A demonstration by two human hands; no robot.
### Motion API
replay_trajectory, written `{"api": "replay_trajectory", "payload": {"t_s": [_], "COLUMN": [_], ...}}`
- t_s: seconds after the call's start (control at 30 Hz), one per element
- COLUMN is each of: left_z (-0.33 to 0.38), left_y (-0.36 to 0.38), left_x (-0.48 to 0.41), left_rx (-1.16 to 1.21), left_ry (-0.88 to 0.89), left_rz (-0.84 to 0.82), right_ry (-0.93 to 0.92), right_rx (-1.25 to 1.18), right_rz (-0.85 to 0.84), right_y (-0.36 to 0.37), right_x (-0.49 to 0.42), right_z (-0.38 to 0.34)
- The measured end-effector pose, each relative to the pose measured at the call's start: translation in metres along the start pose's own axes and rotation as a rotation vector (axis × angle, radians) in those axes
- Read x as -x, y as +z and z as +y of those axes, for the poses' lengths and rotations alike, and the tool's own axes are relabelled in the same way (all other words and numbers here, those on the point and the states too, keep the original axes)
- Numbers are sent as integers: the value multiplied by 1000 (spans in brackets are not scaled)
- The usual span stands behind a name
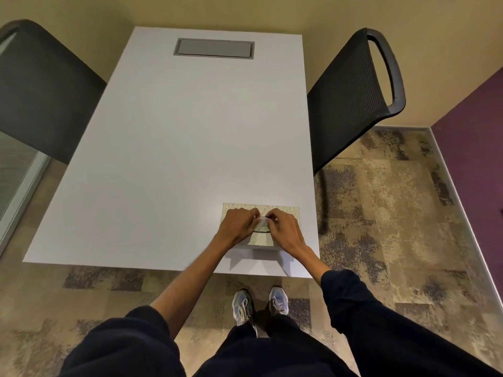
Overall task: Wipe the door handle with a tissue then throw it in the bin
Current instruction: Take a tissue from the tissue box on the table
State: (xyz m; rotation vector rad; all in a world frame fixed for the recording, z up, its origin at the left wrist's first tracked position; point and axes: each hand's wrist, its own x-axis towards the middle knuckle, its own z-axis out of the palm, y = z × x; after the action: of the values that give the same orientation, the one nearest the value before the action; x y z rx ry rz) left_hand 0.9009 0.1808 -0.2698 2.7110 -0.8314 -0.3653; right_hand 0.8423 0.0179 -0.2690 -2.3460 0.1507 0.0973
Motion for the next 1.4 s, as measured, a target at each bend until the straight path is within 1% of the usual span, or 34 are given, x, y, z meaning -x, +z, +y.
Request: {"api": "replay_trajectory", "payload": {"t_s": [0.1,0.3,0.43,0.53,0.6,0.7,0.77,0.83,0.9,1.03,1.1,1.23,1.4], "left_z": [3,9,15,21,27,35,37,38,43,72,86,103,129], "left_y": [-1,-13,-22,-28,-33,-39,-40,-39,-39,-44,-46,-41,-37], "left_x": [4,6,4,1,-3,-10,-13,-14,-16,-26,-32,-43,-60], "left_rx": [35,293,416,558,633,634,639,695,703,782,784,762,818], "left_ry": [38,26,41,74,57,71,70,39,51,125,152,175,192], "left_rz": [83,39,101,136,145,131,75,-10,-45,-25,-3,43,38], "right_ry": [1,16,46,79,95,121,156,188,217,263,281,370,443], "right_rx": [-49,-143,-242,-319,-378,-475,-552,-632,-731,-942,-1022,-1137,-1293], "right_rz": [24,104,187,242,292,370,408,461,501,541,571,712,820], "right_y": [0,-7,-13,-20,-26,-38,-48,-57,-66,-81,-88,-109,-140], "right_x": [2,5,8,10,10,9,8,8,9,14,19,34,61], "right_z": [-3,-6,-8,-12,-16,-23,-26,-29,-30,-32,-31,-14,23]}}
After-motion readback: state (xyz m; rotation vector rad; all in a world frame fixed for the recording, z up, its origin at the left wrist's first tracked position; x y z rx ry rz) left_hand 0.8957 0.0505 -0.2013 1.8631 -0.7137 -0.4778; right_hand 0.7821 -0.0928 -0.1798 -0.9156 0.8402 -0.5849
